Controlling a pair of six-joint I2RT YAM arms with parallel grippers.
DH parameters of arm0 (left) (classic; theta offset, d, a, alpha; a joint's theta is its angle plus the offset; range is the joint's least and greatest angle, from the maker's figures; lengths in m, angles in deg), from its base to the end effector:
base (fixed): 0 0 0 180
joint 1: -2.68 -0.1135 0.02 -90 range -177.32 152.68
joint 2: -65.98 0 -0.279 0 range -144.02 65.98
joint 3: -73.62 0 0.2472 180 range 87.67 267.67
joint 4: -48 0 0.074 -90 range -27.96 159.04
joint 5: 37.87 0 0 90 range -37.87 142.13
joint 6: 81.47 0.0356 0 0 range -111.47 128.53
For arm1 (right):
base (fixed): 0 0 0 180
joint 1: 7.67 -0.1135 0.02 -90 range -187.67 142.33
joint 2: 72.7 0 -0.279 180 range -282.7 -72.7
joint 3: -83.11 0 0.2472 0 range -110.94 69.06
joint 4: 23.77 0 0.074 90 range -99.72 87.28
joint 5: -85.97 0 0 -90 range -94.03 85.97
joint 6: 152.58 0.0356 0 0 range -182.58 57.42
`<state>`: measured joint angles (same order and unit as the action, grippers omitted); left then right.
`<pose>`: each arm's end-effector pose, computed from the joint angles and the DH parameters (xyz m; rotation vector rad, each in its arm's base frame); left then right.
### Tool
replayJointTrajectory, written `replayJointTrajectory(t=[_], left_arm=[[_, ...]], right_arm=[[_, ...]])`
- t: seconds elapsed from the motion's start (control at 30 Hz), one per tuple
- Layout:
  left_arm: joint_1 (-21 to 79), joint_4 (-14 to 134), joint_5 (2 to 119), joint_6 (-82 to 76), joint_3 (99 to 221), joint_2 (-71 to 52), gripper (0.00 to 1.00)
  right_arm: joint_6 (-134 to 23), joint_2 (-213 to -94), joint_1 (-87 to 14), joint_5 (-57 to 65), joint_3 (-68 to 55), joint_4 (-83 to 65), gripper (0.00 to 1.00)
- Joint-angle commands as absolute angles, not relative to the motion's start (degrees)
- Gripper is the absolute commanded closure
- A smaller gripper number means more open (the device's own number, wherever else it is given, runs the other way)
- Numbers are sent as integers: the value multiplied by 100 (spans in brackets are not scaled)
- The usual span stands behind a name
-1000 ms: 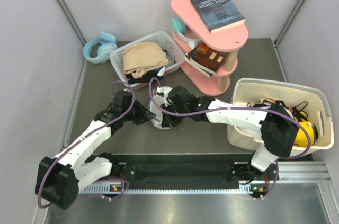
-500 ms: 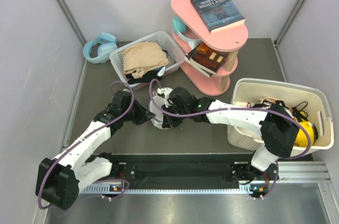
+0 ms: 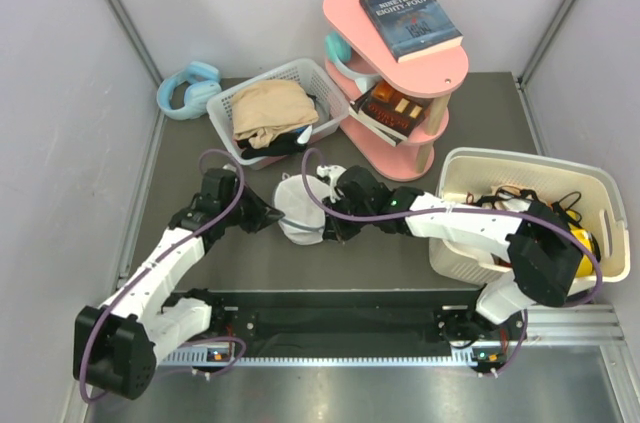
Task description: Unzip the laundry bag and remove the bra
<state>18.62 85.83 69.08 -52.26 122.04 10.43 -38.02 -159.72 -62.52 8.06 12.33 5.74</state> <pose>0.1740 -0.0605 0.2365 -0.8229 2.4049 -0.9493 0.1774 0.2649 0.2450 -0.7692 2.4232 0.8667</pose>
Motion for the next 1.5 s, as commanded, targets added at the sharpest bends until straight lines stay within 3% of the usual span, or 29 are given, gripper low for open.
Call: replayJointTrajectory(t=[0.0,0.1,0.2,0.27,0.4,0.57,0.77,1.2,1.37,1.47], left_arm=[[1771,8357,6918,-4702,12746,666,100],[1771,8366,6953,-4456,13072,323,100],[1771,8445,7050,-4368,13301,112,68],[1771,8647,7041,-4341,13442,111,32],[1771,9340,6708,-4297,13443,444,14],[1771,9974,6574,-4428,13119,1130,13],[1788,10019,6760,-4772,12626,1667,19],[1823,9088,7050,-5150,12318,1500,28],[1920,8745,7146,-5220,12195,1324,36],[1973,8491,7217,-5317,12098,1263,47]], right_arm=[[-3902,-15769,-6224,669,1054,741,100],[-3911,-15821,-6268,730,974,751,100],[-3859,-15909,-6312,871,921,707,100],[-3832,-15962,-6348,950,886,663,100],[-3823,-16190,-6531,1073,685,636,100],[-3902,-16498,-6752,1143,333,706,100],[-3929,-16797,-6945,1231,-28,724,100],[-3964,-16920,-7051,1205,-169,830,100],[-3982,-16920,-7051,1179,-186,865,100],[-3982,-16929,-7060,1170,-186,882,100]])
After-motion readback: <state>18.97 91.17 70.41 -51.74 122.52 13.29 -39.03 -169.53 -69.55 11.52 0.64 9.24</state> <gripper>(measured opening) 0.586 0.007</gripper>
